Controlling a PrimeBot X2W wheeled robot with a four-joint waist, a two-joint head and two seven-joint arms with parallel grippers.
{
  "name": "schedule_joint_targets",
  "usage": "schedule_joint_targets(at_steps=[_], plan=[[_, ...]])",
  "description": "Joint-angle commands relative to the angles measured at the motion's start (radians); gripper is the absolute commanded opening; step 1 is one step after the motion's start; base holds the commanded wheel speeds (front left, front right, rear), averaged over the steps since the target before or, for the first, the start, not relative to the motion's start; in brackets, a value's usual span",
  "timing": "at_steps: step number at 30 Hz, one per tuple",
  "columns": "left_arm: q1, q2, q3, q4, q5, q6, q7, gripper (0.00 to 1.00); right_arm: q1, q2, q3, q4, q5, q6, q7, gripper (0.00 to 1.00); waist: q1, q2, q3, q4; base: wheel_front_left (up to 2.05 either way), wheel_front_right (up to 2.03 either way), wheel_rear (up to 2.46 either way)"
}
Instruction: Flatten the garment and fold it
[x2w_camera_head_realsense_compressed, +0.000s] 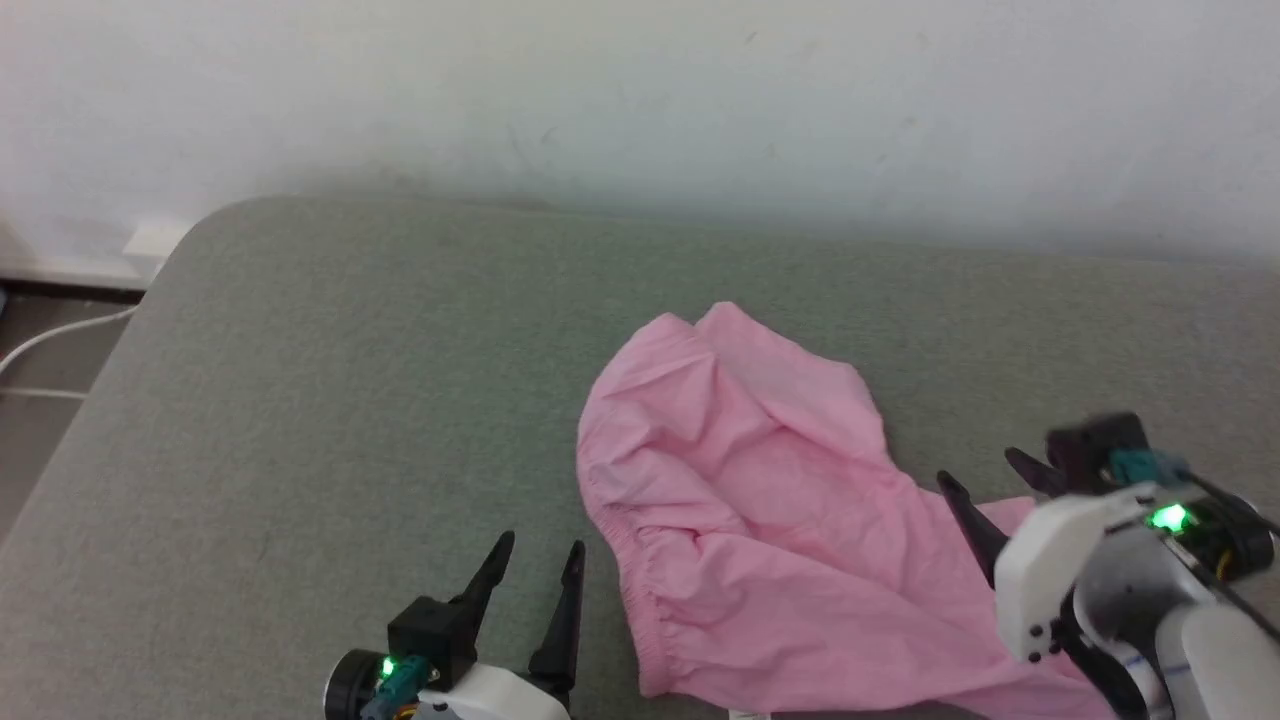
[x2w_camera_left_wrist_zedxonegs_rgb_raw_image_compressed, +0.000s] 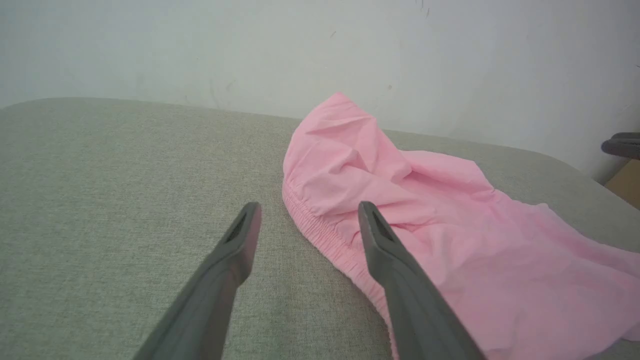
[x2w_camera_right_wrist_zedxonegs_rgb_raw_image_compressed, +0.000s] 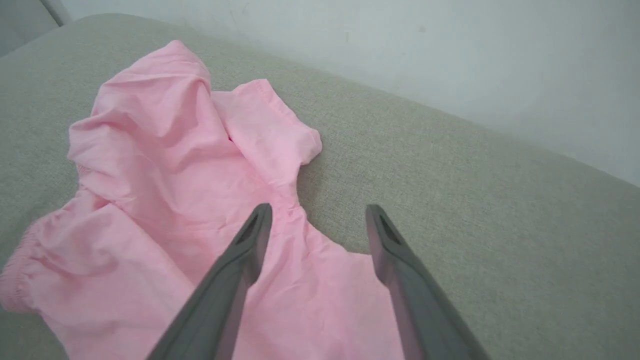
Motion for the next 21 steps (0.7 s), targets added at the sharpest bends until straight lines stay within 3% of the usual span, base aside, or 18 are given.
schedule_joint_targets(at_steps=[1, 11, 21], plan=[[-0.018, -0.006, -0.005, -0.001, 0.007, -0.008, -0.005, 1.0, -0.053, -0.023, 0.03, 0.023, 0.019, -0.001, 0.045, 1.0, 0.0, 0.0, 0.04, 0.057, 0.0, 0.0, 0.0], [-0.067, -0.024, -0.051, 0.003, 0.012, -0.024, -0.005, 1.0, -0.405, -0.135, 0.19, 0.309, 0.145, -0.001, 0.328, 1.0, 0.0, 0.0, 0.142, 0.206, 0.0, 0.0, 0.0], [-0.107, -0.029, -0.126, -0.018, -0.042, -0.001, -0.005, 1.0, -0.623, -0.218, 0.3, 0.605, 0.125, -0.001, 0.351, 1.0, 0.0, 0.0, 0.237, 0.338, 0.0, 0.0, 0.0]])
